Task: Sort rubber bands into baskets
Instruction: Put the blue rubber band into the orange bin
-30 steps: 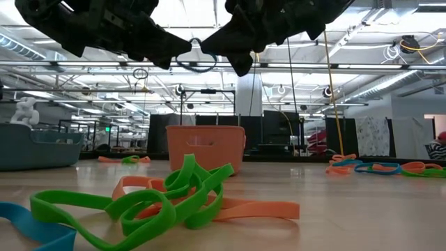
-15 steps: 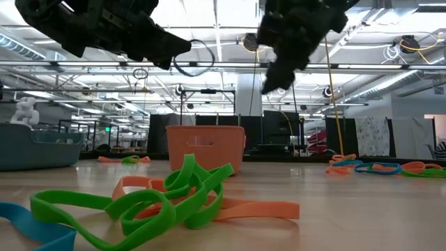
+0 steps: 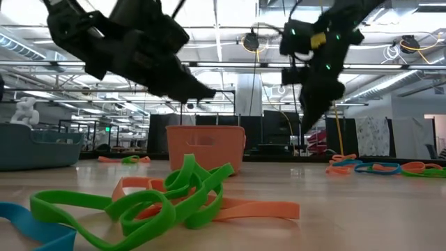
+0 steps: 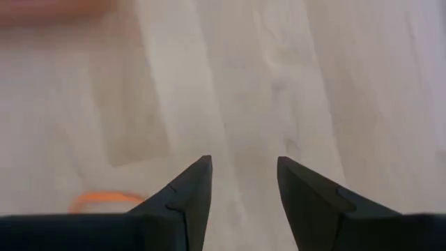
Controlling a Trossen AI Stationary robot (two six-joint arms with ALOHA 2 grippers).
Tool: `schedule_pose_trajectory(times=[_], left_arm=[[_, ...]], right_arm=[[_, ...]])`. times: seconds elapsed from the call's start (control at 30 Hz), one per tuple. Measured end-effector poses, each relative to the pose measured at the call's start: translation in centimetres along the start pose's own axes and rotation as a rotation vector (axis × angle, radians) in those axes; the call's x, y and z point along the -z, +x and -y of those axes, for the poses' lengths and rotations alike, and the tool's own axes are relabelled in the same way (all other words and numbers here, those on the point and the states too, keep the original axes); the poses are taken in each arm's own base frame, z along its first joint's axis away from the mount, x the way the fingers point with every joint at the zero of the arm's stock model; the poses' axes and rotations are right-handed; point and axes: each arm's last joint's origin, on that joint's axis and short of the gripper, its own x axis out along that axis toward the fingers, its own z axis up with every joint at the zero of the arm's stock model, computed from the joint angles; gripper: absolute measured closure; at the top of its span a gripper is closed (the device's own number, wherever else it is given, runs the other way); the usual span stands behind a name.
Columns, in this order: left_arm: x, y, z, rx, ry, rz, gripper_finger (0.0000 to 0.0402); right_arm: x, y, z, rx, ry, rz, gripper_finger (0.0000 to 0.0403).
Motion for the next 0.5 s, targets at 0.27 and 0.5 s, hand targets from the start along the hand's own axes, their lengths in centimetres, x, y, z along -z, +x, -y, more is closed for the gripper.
schedule_pose_trajectory(times=[0.27,0.5], left_arm=[[1.8,2.0,-0.7,-0.092,-0.017,-0.094,0.0391],[1.8,2.0,-0.7,-0.117,-0.015,-0.090,0.0341]], right_arm=[[3.9,1.7,2.4,0.052,0.099,-0.048,0.0248],[7.2,2.2,4.0,0.092,0.188,-0.015,0.0248]])
